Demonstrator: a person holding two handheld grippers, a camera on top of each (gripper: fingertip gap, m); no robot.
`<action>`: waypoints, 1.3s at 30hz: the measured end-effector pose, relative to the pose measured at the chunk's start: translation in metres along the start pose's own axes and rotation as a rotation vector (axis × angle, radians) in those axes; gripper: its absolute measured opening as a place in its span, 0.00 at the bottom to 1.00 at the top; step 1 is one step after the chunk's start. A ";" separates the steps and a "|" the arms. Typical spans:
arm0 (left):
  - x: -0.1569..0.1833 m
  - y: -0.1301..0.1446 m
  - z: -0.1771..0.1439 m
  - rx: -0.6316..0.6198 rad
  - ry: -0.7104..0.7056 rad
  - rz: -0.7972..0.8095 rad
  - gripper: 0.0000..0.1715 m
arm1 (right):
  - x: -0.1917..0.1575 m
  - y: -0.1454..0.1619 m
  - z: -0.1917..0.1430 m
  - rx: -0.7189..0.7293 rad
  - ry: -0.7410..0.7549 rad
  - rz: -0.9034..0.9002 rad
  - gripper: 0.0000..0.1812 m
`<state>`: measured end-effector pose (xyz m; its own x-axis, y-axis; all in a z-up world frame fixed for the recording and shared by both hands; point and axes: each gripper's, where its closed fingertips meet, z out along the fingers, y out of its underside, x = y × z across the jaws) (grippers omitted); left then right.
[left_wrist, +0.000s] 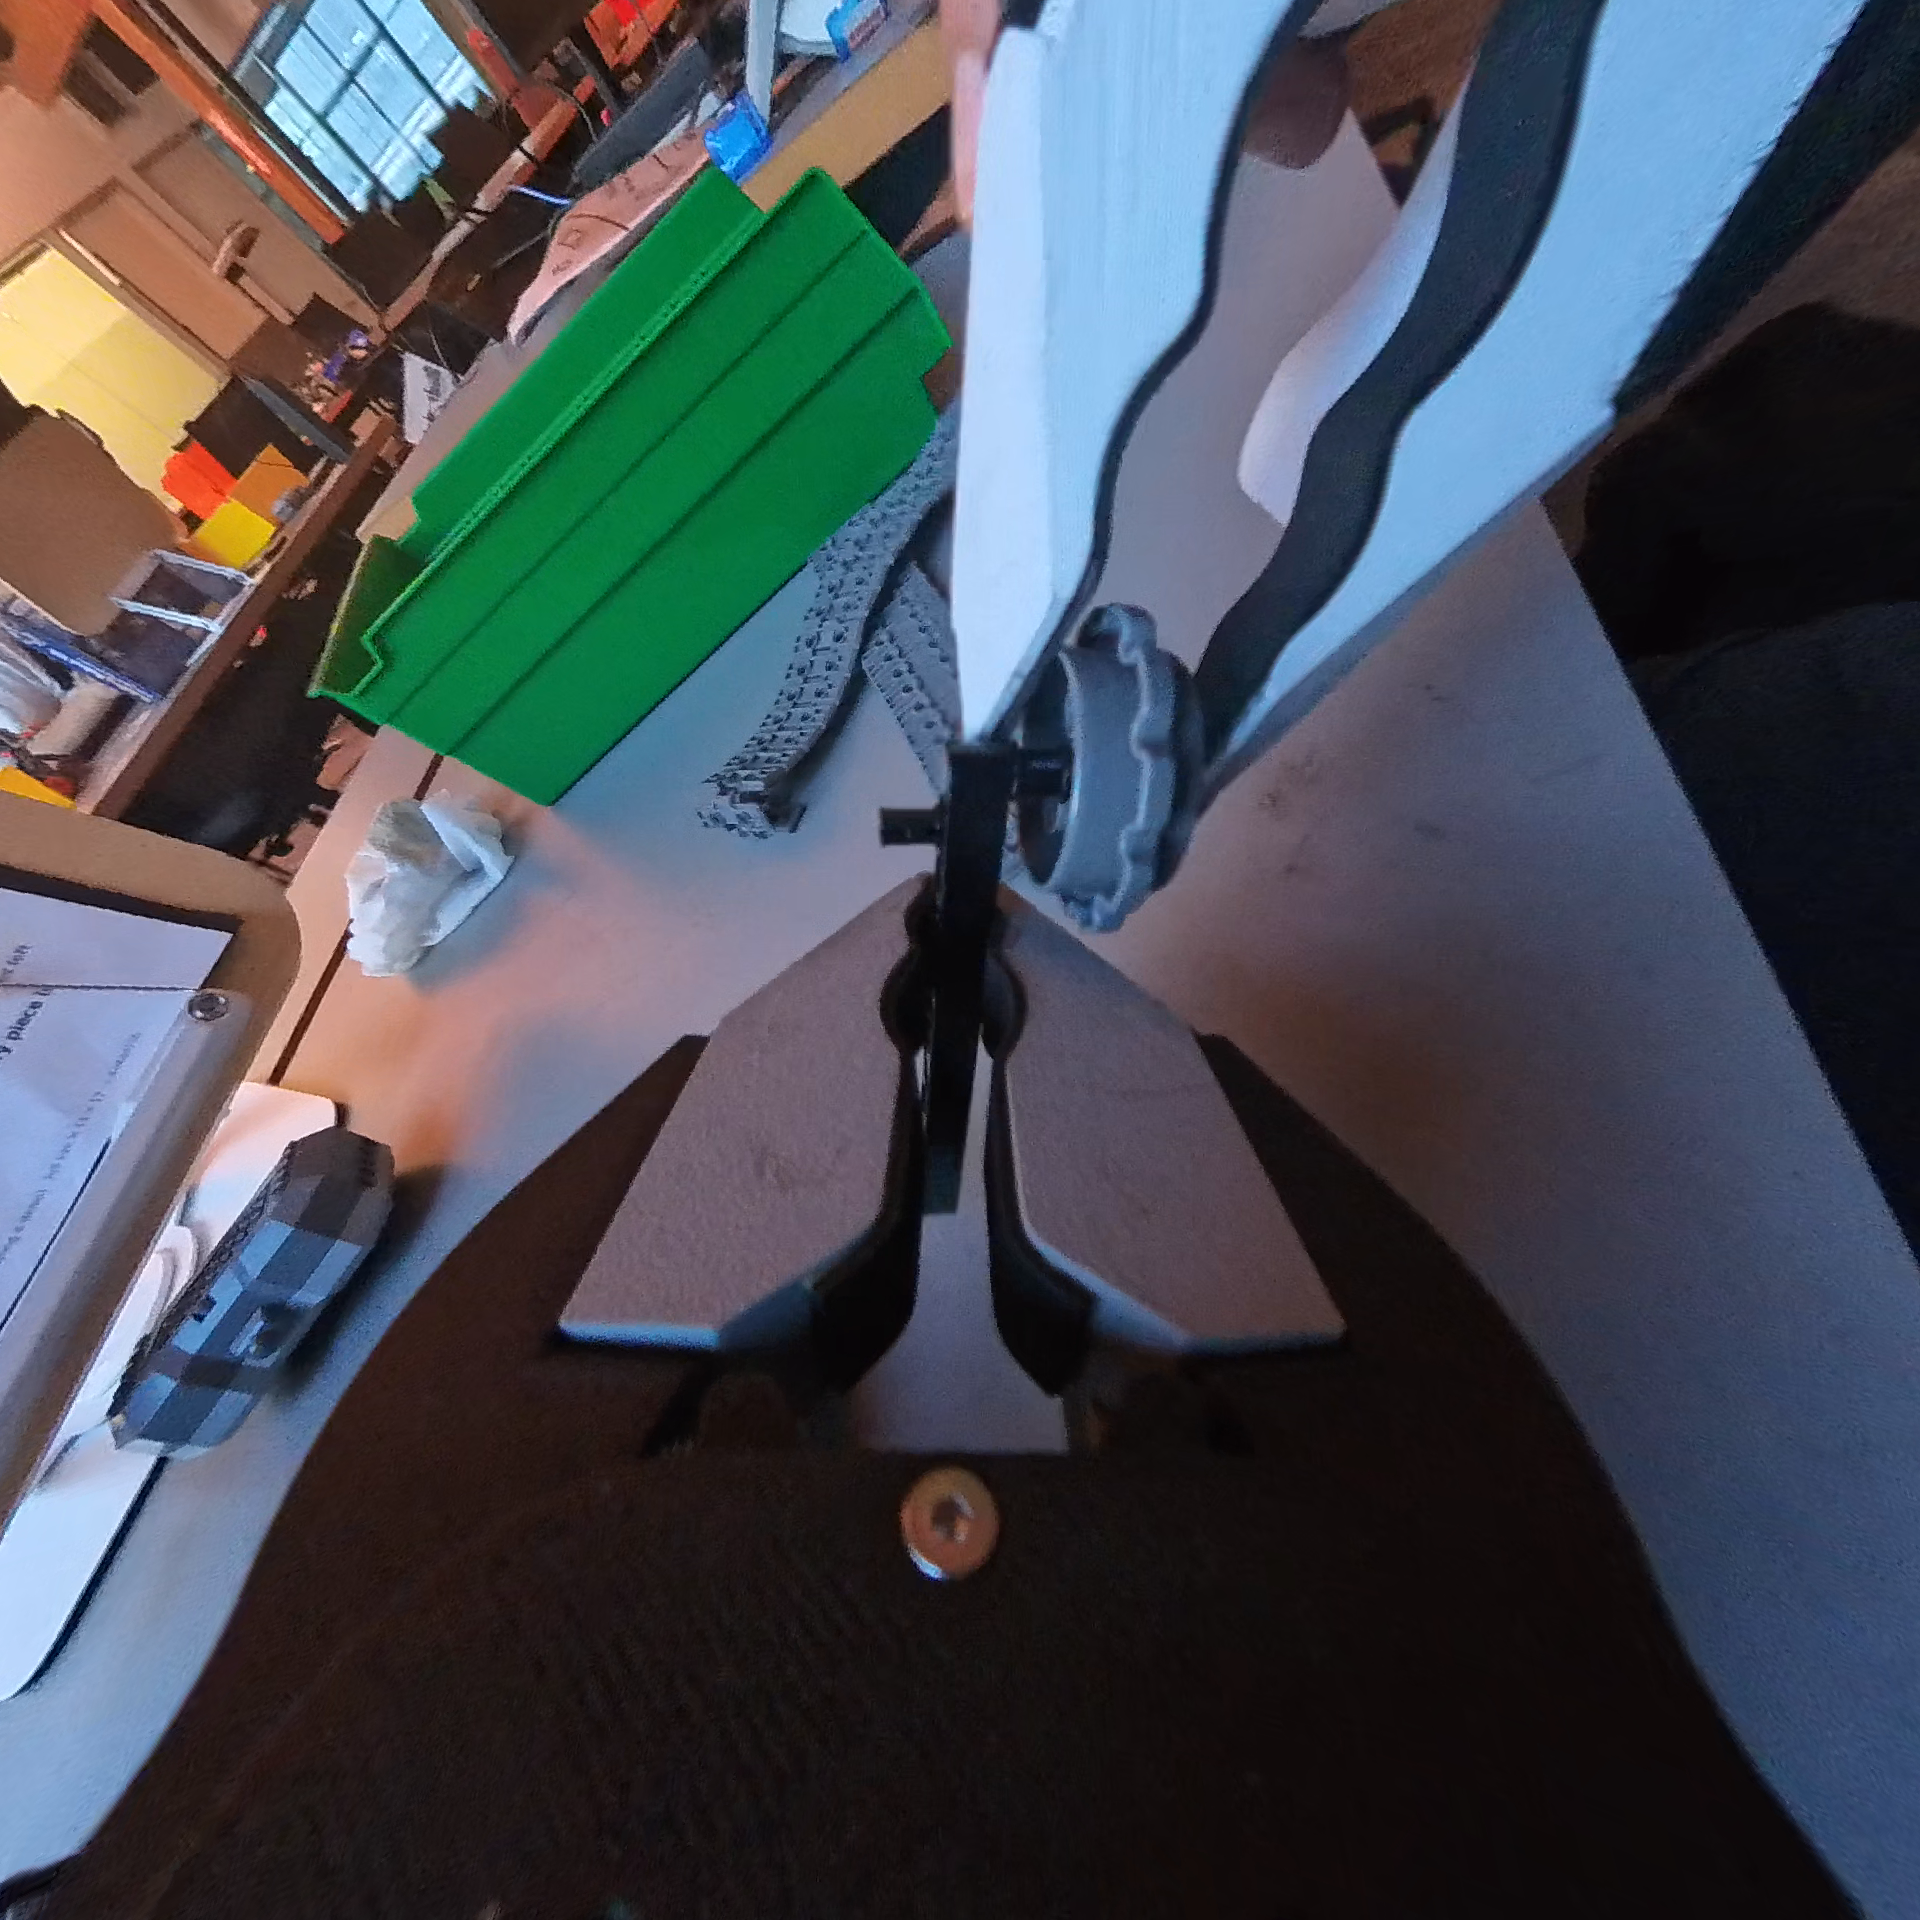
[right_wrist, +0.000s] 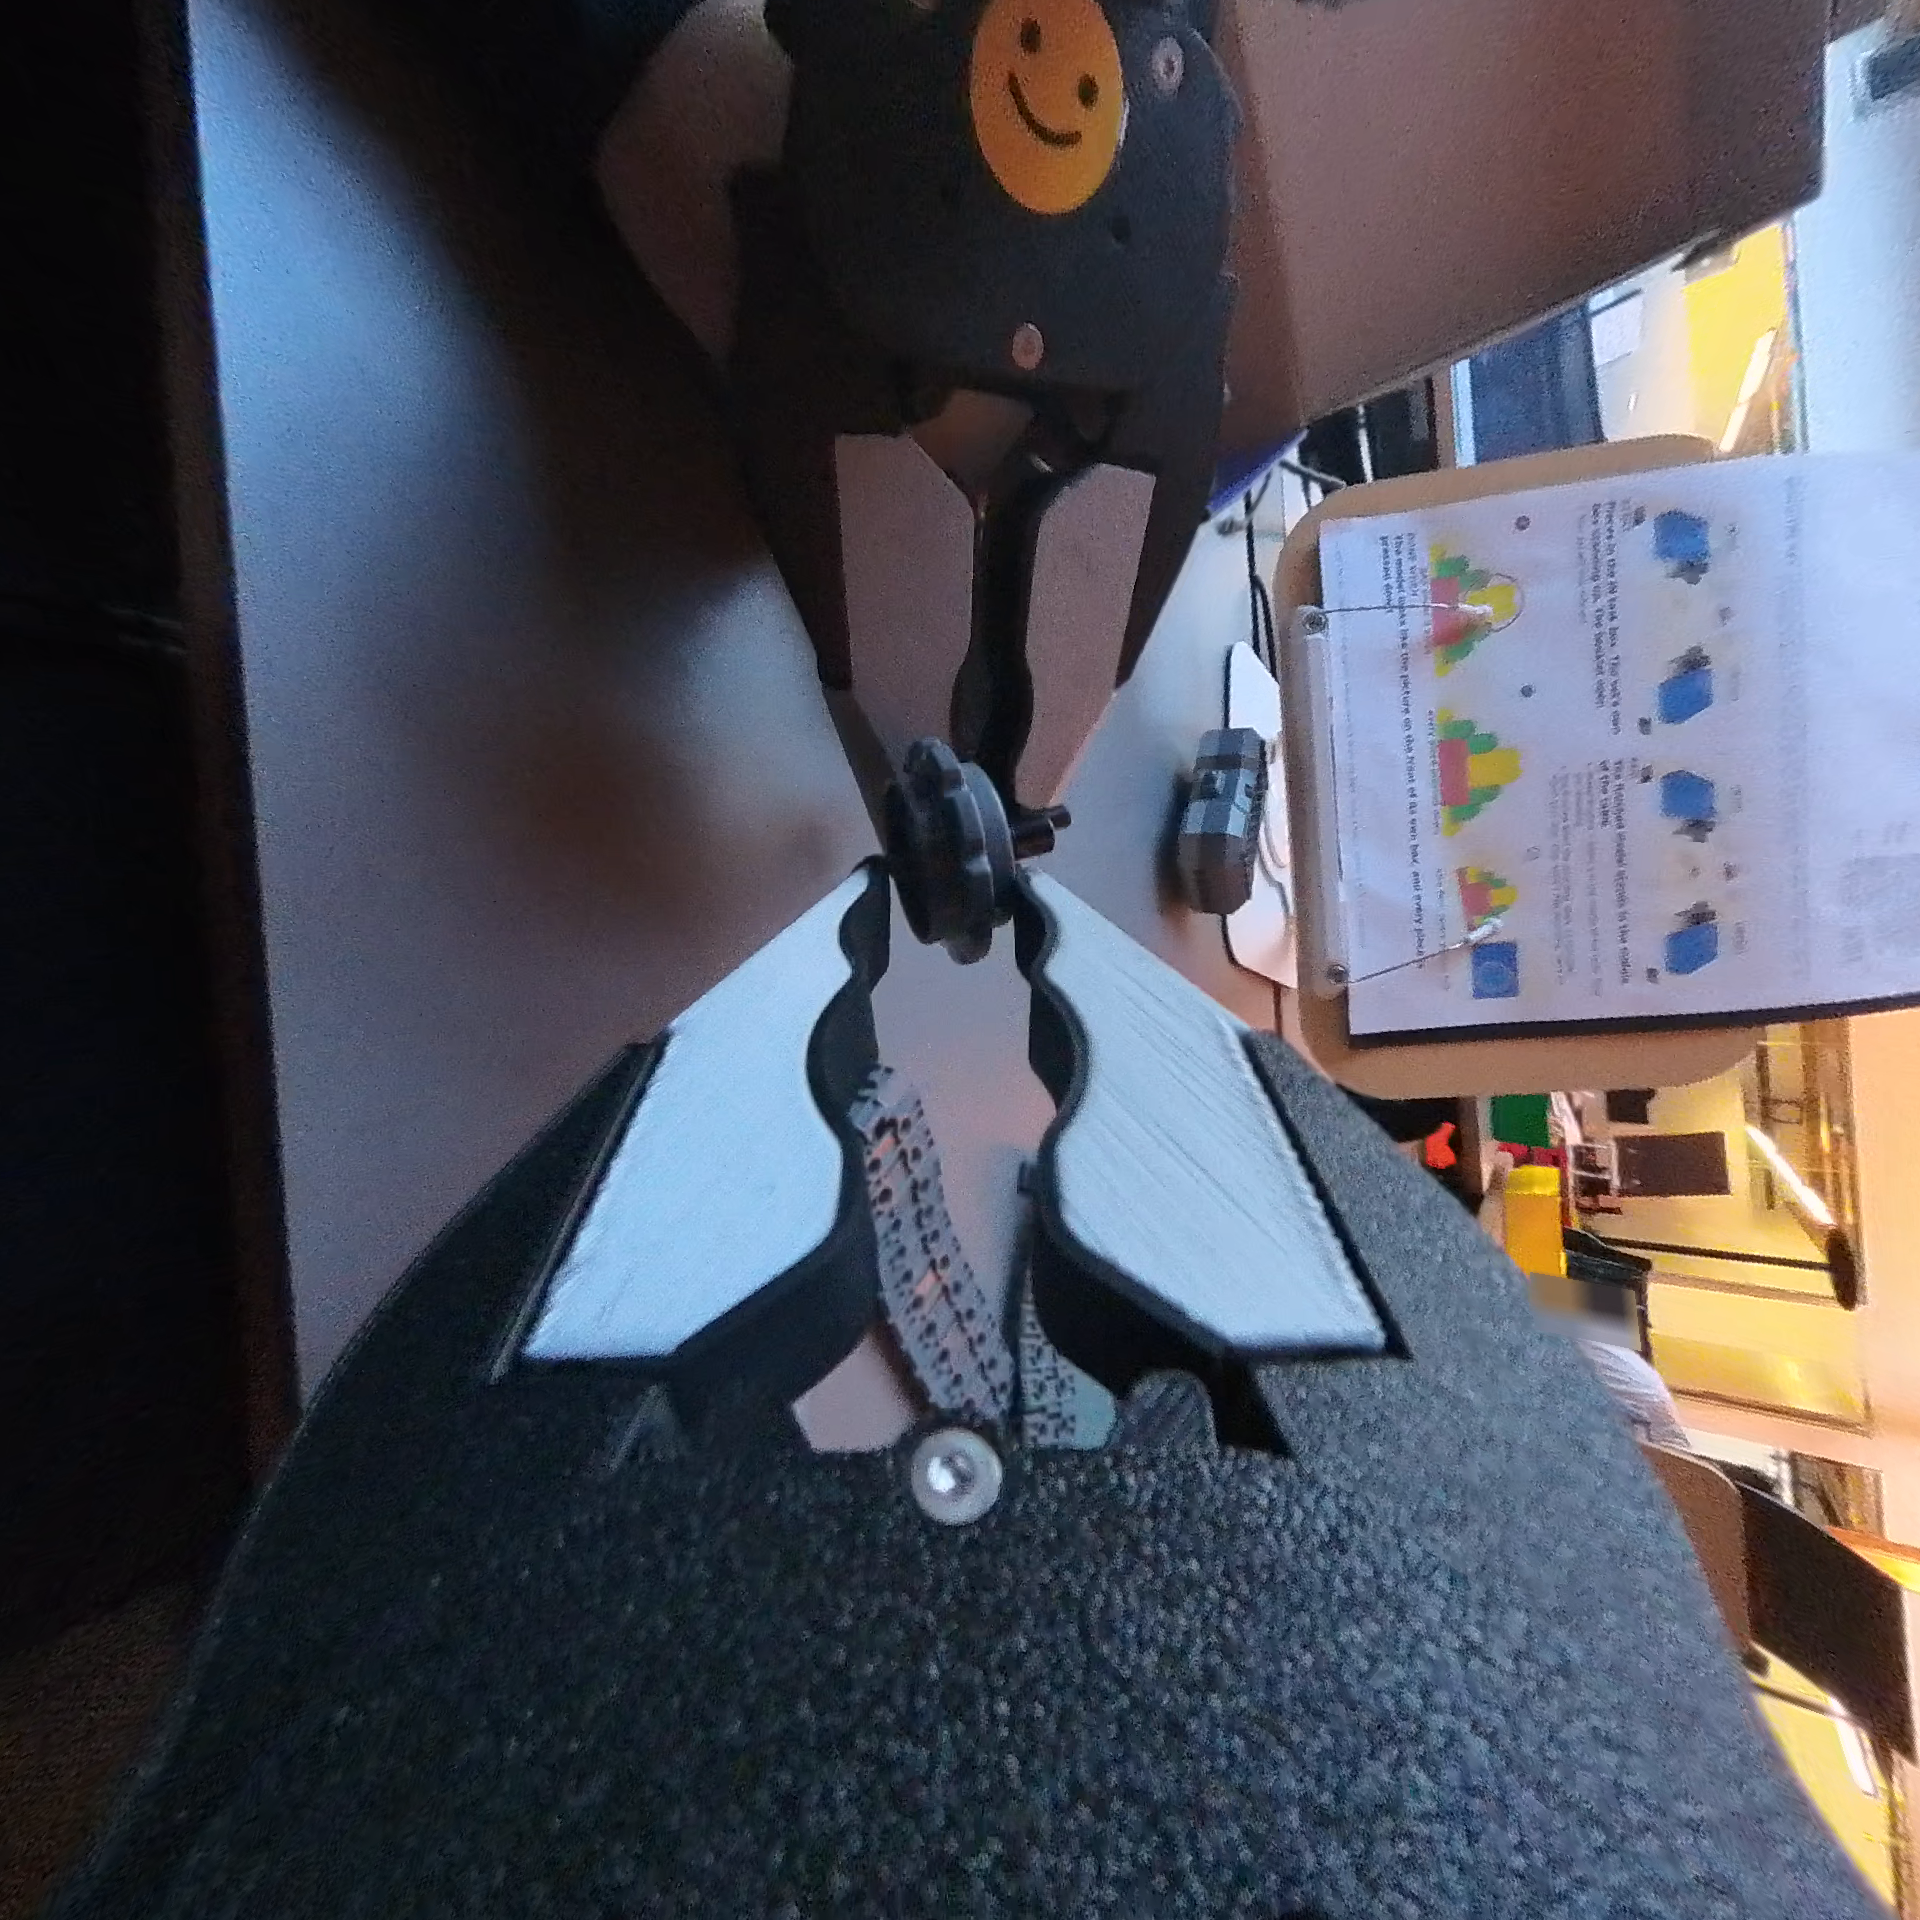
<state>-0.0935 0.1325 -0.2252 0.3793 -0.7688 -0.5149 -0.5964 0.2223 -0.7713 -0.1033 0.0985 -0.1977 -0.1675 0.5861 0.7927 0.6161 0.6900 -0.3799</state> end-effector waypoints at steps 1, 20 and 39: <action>0.004 0.002 0.002 -0.015 0.013 0.017 0.01 | -0.004 -0.001 0.001 0.004 -0.021 0.006 0.11; 0.021 0.033 0.022 -0.240 0.000 0.208 0.03 | -0.056 0.024 0.013 -0.086 -0.186 0.127 0.06; 0.007 0.028 0.023 -0.213 0.000 0.013 0.03 | -0.024 0.030 0.010 -0.183 0.156 -0.047 0.09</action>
<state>-0.0911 0.1473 -0.2589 0.3711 -0.7665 -0.5242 -0.7372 0.1000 -0.6682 -0.0887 0.1097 -0.2332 -0.0871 0.4723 0.8771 0.7423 0.6180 -0.2590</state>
